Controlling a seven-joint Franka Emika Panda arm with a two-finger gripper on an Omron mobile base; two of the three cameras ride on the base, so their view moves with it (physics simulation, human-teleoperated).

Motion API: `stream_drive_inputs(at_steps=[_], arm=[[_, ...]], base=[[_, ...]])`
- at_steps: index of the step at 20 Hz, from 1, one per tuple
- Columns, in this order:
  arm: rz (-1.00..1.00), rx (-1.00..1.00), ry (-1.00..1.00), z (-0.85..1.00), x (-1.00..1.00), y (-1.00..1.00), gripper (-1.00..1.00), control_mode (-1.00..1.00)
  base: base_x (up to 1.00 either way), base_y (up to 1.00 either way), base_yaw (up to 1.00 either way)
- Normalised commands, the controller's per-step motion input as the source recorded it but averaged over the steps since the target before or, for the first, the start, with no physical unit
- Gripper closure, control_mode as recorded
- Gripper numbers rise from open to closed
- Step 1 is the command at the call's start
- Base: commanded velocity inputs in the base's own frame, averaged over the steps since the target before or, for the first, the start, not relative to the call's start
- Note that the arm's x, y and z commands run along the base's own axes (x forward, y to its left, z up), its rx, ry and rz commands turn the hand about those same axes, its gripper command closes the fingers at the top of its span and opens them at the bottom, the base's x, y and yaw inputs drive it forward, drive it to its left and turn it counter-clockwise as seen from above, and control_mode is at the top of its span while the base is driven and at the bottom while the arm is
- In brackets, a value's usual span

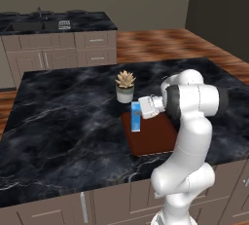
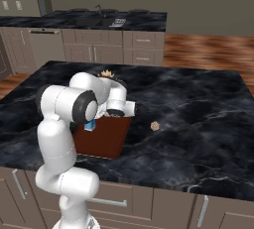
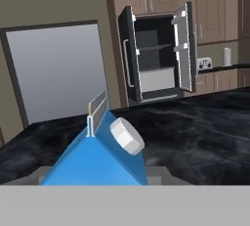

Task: Take out the milk from the fridge and place it on the tray on the counter. Then take the sugar cube near the tray and place it in the tray.

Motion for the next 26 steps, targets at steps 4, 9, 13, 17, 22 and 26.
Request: stream_drive_inputs(at_steps=[4,9,13,17,22,26], arm=[[0.0,0.0,-0.02,-0.27,-0.12,0.0,-1.0,-1.0],[-0.02,0.03,0.0,0.14,-0.18,0.0,-1.0,-1.0],[0.0,-0.06,-0.07,0.26,0.0,0.0,-1.0,-1.0],[0.0,-0.03,-0.04,0.51,0.0,0.0,-1.0,-1.0],[0.0,-0.01,-0.01,0.67,-0.01,0.0,-1.0,-1.0],[0.0,-0.01,-0.01,0.27,0.11,-0.03,-1.0,-1.0]], base=[[0.0,0.0,0.0],[0.0,0.0,0.0],[0.0,0.0,0.0],[0.0,0.0,0.0],[0.0,0.0,0.0],[0.0,0.0,0.0]])
